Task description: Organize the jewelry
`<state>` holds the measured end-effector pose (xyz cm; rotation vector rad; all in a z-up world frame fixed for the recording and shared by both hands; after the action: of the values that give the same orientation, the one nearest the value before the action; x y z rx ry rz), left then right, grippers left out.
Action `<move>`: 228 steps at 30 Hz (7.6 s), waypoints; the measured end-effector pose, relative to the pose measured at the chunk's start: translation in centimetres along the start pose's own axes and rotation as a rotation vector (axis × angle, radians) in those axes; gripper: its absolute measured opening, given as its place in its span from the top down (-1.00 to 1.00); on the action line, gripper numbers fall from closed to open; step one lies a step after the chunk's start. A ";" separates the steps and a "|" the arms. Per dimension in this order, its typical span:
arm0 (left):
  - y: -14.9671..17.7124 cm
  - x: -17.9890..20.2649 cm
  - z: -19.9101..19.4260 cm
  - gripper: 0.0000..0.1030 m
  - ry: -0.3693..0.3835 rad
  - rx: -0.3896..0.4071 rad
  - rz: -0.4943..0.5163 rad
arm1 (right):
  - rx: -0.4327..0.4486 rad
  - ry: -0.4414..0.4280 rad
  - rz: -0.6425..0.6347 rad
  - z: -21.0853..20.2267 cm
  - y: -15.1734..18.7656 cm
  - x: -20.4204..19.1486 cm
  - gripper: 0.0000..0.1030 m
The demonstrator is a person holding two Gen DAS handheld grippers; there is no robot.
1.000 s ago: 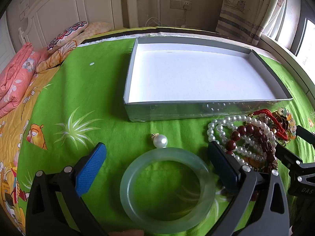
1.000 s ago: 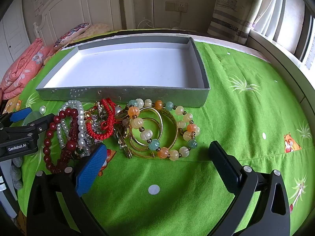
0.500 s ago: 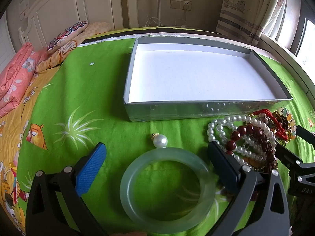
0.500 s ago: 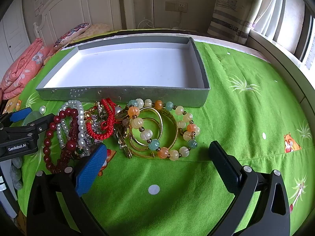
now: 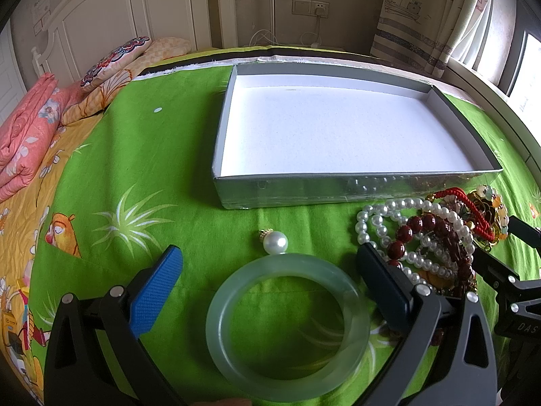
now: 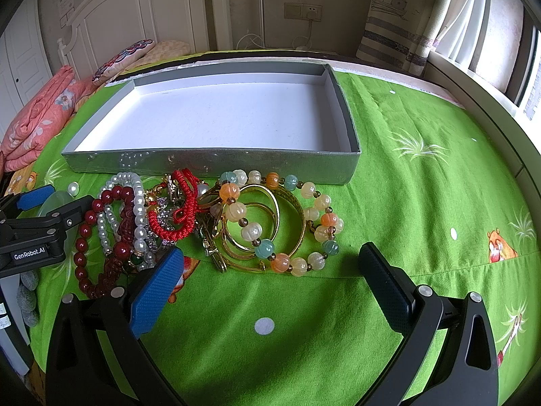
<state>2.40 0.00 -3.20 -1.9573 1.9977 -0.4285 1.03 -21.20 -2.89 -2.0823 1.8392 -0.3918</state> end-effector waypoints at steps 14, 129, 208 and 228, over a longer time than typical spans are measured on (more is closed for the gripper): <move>0.0 0.0 0.0 -0.96 0.000 0.000 0.000 | 0.000 0.000 0.000 0.0 0.0 0.0 -0.91; 7.4 -5.0 -11.6 0.75 -0.137 0.416 -0.060 | 0.033 -0.301 -0.149 -3.6 2.3 -8.0 0.43; -11.7 -0.2 -3.8 -0.34 -0.067 0.290 -0.022 | 0.200 -0.213 -0.003 -1.6 -14.2 2.8 -0.29; 2.3 -9.8 -5.1 -0.84 0.022 0.210 -0.286 | 0.198 -0.286 0.022 -4.2 -4.0 2.0 -0.30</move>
<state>-1.63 9.82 0.58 -2.1130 1.6124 -0.6994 3.10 -23.01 2.61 -1.8750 1.5880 -0.2444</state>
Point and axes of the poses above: each gripper's, at about its wrist camera, not at the fingertips, and z roughly the way its jaws point, x to its right, y to its underside, the point moved 4 cm from there along z, roughly the way its jaws point, and after that the axes turned 12 degrees about -x, right-handed, at the moved point
